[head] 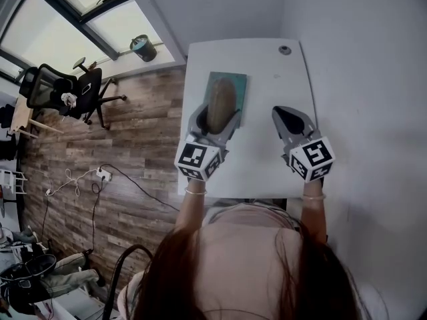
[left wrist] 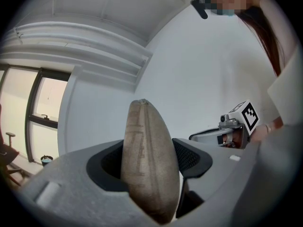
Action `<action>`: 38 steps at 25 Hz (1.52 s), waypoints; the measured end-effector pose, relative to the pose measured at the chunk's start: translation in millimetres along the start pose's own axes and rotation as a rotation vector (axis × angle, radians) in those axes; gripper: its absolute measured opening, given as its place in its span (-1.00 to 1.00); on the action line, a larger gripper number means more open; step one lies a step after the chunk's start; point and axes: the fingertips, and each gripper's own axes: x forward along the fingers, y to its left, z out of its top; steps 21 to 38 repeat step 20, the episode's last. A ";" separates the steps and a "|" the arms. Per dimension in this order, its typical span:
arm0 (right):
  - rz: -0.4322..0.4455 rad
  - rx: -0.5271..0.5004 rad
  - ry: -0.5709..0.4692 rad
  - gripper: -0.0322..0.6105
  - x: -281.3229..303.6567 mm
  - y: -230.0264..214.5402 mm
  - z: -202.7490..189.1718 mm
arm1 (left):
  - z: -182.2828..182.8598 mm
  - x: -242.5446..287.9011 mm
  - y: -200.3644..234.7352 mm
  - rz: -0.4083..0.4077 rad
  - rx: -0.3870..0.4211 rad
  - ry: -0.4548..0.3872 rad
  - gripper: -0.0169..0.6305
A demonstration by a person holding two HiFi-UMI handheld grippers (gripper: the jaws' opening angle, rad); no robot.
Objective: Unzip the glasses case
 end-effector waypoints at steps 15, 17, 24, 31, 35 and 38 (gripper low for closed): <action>0.023 0.005 -0.006 -0.90 5.1 -6.1 4.6 | 10.0 14.3 -1.8 0.000 0.001 -0.009 -0.05; 0.027 0.001 -0.003 -0.90 5.1 -6.6 5.3 | 11.6 16.0 -2.9 -0.002 0.001 -0.010 -0.04; 0.026 -0.002 -0.001 -0.90 3.6 -8.8 4.9 | 12.1 18.2 -6.4 -0.010 0.000 -0.011 -0.04; 0.026 -0.002 -0.001 -0.90 3.6 -8.8 4.9 | 12.1 18.2 -6.4 -0.010 0.000 -0.011 -0.04; 0.026 -0.002 -0.001 -0.90 3.6 -8.8 4.9 | 12.1 18.2 -6.4 -0.010 0.000 -0.011 -0.04; 0.026 -0.002 -0.001 -0.90 3.6 -8.8 4.9 | 12.1 18.2 -6.4 -0.010 0.000 -0.011 -0.04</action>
